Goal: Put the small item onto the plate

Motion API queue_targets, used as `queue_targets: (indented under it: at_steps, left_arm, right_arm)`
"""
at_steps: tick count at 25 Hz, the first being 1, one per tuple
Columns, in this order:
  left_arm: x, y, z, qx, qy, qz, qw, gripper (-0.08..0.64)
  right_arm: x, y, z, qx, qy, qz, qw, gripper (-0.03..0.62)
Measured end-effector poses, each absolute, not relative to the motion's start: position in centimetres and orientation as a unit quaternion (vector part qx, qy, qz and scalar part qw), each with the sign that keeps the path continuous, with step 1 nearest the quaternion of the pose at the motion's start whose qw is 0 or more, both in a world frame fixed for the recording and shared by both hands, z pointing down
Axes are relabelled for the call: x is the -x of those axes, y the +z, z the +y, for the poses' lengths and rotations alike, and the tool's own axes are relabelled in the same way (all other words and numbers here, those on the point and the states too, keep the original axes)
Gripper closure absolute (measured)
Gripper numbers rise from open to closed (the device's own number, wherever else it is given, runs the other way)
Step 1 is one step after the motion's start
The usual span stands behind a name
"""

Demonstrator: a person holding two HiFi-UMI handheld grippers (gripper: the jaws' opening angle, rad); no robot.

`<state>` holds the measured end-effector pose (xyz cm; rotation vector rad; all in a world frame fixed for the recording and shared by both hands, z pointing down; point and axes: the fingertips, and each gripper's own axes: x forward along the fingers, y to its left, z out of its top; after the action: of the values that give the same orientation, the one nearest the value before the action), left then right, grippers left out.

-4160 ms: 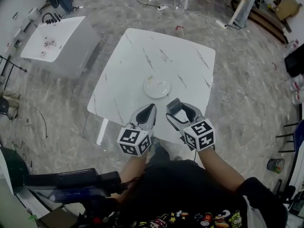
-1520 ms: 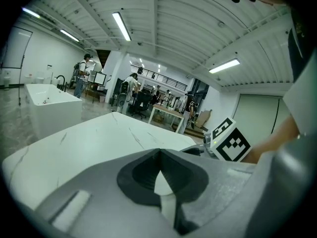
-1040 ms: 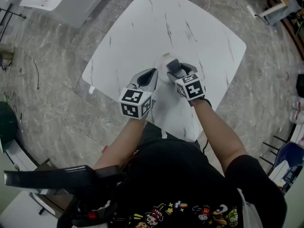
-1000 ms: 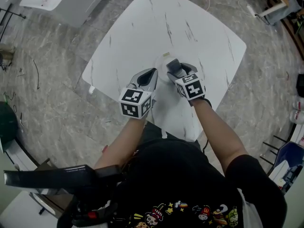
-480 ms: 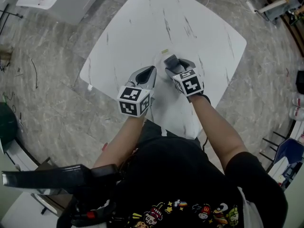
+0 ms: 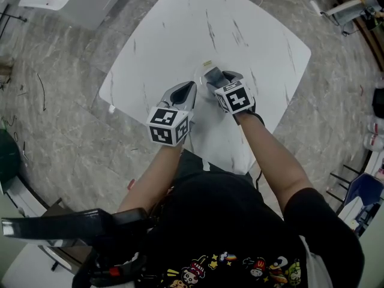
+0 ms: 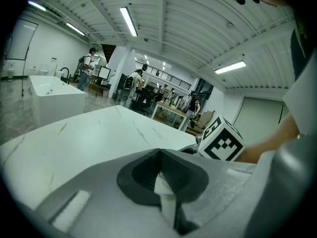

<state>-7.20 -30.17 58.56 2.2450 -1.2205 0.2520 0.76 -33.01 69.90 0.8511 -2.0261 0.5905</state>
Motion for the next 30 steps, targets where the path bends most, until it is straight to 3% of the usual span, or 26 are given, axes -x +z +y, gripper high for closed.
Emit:
queue_targets:
  at_steps: [15,21,25,30]
  left_arm:
    - [7.8,57.8,-29.9,-0.839,0.103,-0.458,0.277,0.56]
    - [6.5,55.5,-29.6,-0.854,0.105,-0.441,0.256,0.56]
    - [5.3,54.0,-29.1,-0.866,0.104,-0.425,0.241,0.56]
    - [4.3,51.9,-28.0,-0.878,0.099,-0.411,0.223,0.56]
  right_arm:
    - [-1.0,66.9,-32.9,-0.36,0.224,-0.82,0.385,0.272]
    - [-2.7,59.2,-32.8,-0.414,0.196,-0.84,0.291,0.402]
    - [-4.8,53.9,-31.7,-0.464,0.173,-0.839,0.227,0.533]
    - [-6.6,49.2,-29.4,-0.497,0.157,-0.838,0.165,0.571]
